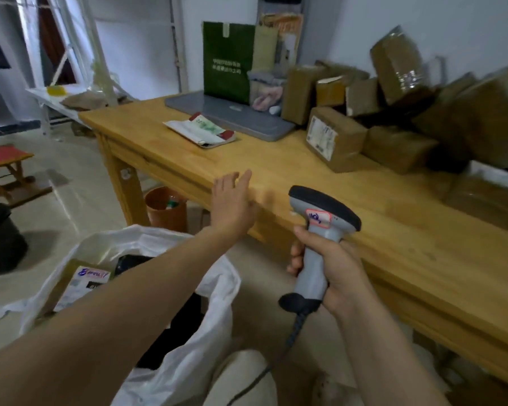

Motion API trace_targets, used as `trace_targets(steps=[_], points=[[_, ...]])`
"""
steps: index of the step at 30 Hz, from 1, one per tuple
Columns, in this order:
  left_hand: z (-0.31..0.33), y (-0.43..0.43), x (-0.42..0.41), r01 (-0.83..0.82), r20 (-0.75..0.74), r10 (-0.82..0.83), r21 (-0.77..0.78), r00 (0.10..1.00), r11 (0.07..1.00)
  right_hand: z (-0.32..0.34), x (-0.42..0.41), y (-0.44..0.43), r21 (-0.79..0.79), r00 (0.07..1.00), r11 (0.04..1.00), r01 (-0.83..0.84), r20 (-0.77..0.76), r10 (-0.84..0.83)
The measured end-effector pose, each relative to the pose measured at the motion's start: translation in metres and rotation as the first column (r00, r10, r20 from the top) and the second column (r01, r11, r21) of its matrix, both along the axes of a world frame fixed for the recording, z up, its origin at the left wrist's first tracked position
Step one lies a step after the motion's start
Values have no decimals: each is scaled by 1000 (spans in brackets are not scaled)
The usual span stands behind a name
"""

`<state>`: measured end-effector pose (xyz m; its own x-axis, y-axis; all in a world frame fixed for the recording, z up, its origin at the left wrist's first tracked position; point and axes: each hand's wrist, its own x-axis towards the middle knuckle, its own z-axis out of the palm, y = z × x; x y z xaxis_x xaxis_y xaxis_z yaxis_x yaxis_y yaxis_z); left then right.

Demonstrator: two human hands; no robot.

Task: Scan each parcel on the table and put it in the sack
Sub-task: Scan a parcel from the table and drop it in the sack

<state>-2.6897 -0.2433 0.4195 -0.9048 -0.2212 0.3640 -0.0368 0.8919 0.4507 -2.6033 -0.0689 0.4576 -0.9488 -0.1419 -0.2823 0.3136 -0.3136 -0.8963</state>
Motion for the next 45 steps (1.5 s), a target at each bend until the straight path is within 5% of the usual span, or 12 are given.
trace_targets(steps=[5,9,14,22,25,27,29,34,40,45], points=[[39,75,-58,232,7,-232,-37,973,972,31,-37,66,-103,985,982,159,-47,-165],[62,117,-113,311,56,-307,-255,950,916,34,-58,100,-154,976,968,200,-58,-211],[90,154,-181,323,177,-285,-705,942,631,23,-80,118,-192,979,963,188,-48,-200],[117,169,-211,333,235,-257,-822,937,462,9,-87,122,-184,986,971,152,-39,-162],[138,148,-191,285,137,-259,-631,956,722,10,-70,122,-151,984,975,161,-52,-170],[150,130,-170,203,25,-207,-338,978,919,10,-57,117,-113,985,981,160,-53,-167],[156,110,-148,142,-53,-139,60,989,988,9,-42,111,-64,986,986,151,-62,-155],[153,68,-93,26,7,-41,653,999,757,14,-6,97,0,988,994,108,-115,-107],[156,42,-31,35,19,-79,779,997,626,21,29,85,115,977,986,122,-189,-99],[163,35,2,98,-43,-147,914,988,394,30,48,77,47,981,993,104,-169,-95]])
